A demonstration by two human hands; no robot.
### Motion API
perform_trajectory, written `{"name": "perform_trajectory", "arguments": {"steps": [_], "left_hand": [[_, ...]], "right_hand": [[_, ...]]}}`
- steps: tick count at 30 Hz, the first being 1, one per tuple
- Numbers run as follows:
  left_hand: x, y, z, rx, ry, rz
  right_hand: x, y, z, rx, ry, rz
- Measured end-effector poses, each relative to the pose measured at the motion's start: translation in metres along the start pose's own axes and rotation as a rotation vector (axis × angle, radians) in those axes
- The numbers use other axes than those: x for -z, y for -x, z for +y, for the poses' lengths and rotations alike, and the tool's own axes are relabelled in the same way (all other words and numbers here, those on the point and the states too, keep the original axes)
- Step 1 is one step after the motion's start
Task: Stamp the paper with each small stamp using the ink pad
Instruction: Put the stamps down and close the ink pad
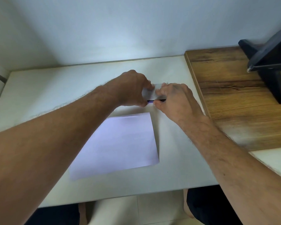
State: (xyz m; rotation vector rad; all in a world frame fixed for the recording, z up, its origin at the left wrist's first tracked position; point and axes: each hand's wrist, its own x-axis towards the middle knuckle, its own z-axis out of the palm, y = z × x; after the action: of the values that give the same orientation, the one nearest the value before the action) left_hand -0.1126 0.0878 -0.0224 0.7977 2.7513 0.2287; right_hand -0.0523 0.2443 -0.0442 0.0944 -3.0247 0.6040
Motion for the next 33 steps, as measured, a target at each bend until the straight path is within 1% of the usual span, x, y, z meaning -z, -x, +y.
{"name": "perform_trajectory", "arguments": {"steps": [4,8,12,16,20,24,28,33], "left_hand": [[0.006,0.001,-0.005,-0.002,0.019,-0.063],[0.004,0.002,-0.003,-0.006,-0.024,-0.016],[-0.002,0.002,0.0,0.057,0.033,0.051],[-0.009,0.004,0.002,0.081,0.023,0.086],[-0.013,0.006,-0.002,0.094,0.094,0.12],[-0.014,0.009,0.008,0.097,0.006,0.11],[-0.007,0.012,0.02,0.156,-0.073,0.136],[-0.008,0.014,0.023,0.179,-0.026,0.126]], "right_hand": [[-0.002,0.001,-0.004,0.028,0.097,0.001],[-0.004,0.002,-0.004,0.068,0.166,0.012],[-0.011,0.002,0.002,0.057,0.128,0.066],[-0.012,-0.001,0.004,0.041,0.135,0.025],[-0.007,-0.003,-0.001,0.016,0.136,0.004],[-0.01,-0.004,-0.001,0.005,0.141,0.003],[-0.009,-0.002,-0.006,0.01,0.14,0.016],[-0.004,0.0,-0.006,0.044,0.162,0.039]]}}
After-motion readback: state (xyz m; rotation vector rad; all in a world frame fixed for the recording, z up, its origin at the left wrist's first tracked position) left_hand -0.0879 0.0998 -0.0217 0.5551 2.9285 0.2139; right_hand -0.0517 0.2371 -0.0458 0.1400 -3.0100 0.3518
